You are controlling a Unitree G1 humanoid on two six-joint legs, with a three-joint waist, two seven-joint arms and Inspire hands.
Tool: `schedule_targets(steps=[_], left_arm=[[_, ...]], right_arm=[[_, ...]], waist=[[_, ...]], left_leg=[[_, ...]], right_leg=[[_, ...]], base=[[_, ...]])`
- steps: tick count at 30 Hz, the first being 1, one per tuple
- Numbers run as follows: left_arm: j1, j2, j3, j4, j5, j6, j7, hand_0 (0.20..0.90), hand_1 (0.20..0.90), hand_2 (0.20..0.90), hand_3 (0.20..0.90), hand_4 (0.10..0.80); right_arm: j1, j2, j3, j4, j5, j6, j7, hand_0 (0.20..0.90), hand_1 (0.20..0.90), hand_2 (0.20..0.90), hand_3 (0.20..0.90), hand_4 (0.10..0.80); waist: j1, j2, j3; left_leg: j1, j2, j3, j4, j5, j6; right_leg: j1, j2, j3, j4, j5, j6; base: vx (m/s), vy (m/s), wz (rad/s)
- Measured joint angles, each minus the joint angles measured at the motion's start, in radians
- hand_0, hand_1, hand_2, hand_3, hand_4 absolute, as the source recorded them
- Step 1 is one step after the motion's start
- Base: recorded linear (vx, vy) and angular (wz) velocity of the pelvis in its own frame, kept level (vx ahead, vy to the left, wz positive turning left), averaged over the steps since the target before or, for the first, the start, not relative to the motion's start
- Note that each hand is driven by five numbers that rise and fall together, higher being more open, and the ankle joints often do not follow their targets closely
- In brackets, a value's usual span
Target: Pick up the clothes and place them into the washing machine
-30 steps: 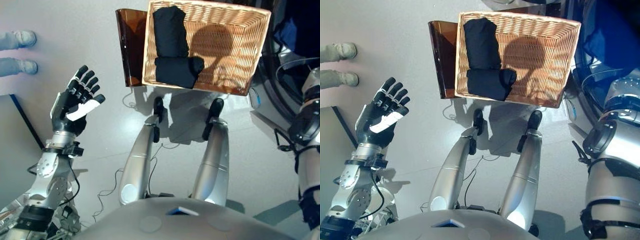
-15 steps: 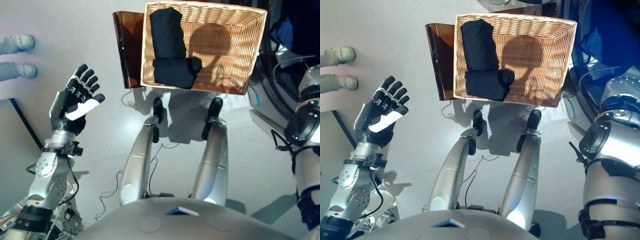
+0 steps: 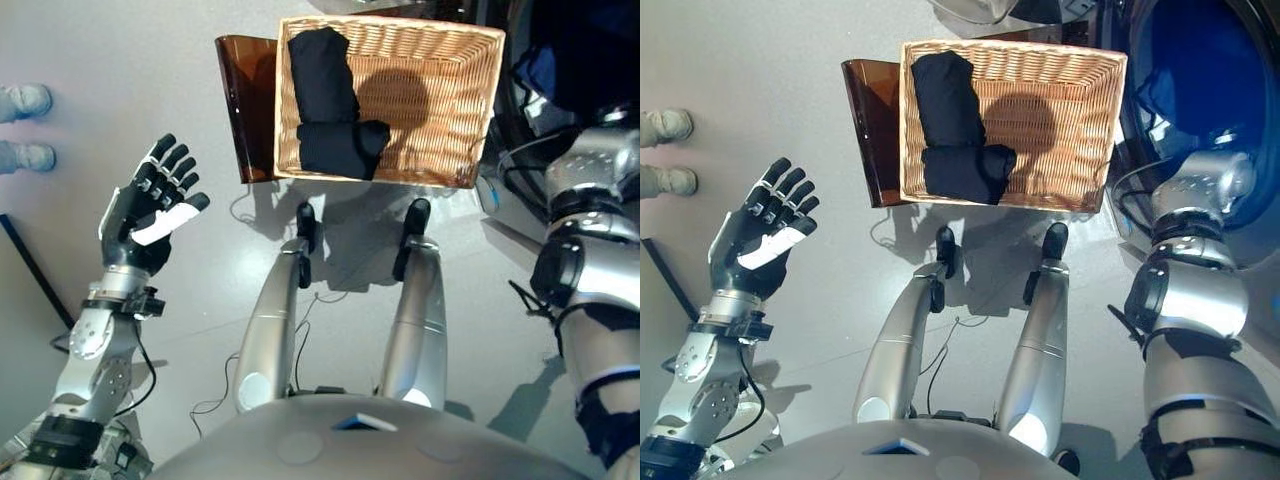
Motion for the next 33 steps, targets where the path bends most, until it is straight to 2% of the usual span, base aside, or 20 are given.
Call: schedule_targets(steps=[4, 7, 15, 22, 33], left_arm=[[0.001, 0.012, -0.002, 0.001, 0.005, -0.024, -0.007, 0.9, 0.9, 0.9, 0.9, 0.8], [0.0, 0.032, -0.002, 0.001, 0.008, -0.032, -0.012, 0.9, 0.9, 0.9, 0.9, 0.8], [0.001, 0.038, -0.002, 0.01, 0.007, -0.041, -0.02, 0.9, 0.9, 0.9, 0.9, 0.8], [0.0, 0.035, -0.002, 0.038, 0.021, -0.042, -0.034, 0.9, 0.9, 0.9, 0.9, 0.8], [0.013, 0.004, -0.002, 0.098, 0.047, -0.049, -0.037, 0.9, 0.9, 0.9, 0.9, 0.8]], right_arm=[[0.041, -0.002, 0.114, 0.029, -0.283, 0.115, -0.045, 0.9, 0.9, 0.9, 0.9, 0.8], [0.034, -0.001, 0.178, 0.092, -0.398, 0.169, -0.044, 0.9, 0.9, 0.9, 0.9, 0.8], [0.089, 0.018, 0.31, 0.14, -0.688, 0.293, -0.055, 0.9, 0.9, 0.9, 0.9, 0.8], [0.184, 0.059, 0.348, 0.081, -0.881, 0.315, -0.057, 0.9, 0.9, 0.9, 0.9, 0.8], [0.339, 0.152, 0.385, 0.038, -0.971, 0.314, -0.054, 0.9, 0.9, 0.9, 0.9, 0.8]], waist=[[0.002, -0.01, -0.005], [0.004, -0.013, -0.007], [0.018, -0.017, -0.015], [0.017, -0.036, -0.04], [0.001, -0.076, -0.084]], left_leg=[[0.004, 0.0, -0.002, 0.005, 0.0, -0.001], [-0.001, 0.0, -0.004, 0.018, 0.0, -0.001], [0.002, 0.013, -0.016, 0.018, 0.0, -0.001], [0.029, 0.019, -0.022, 0.015, 0.001, -0.003], [0.148, 0.035, -0.031, -0.055, 0.008, -0.005]], right_leg=[[0.012, 0.0, -0.007, 0.0, 0.001, -0.001], [0.013, 0.001, -0.009, 0.001, 0.003, -0.003], [0.043, 0.012, -0.028, -0.034, 0.023, -0.003], [0.078, 0.024, -0.037, -0.058, 0.031, -0.005], [0.216, 0.042, -0.061, -0.166, 0.062, -0.004]], base=[[0.0, 0.0, 0.0], [0.0, 0.01, 0.0], [-0.006, 0.013, -0.03], [0.024, -0.003, -0.04], [0.002, -0.004, -0.05]])
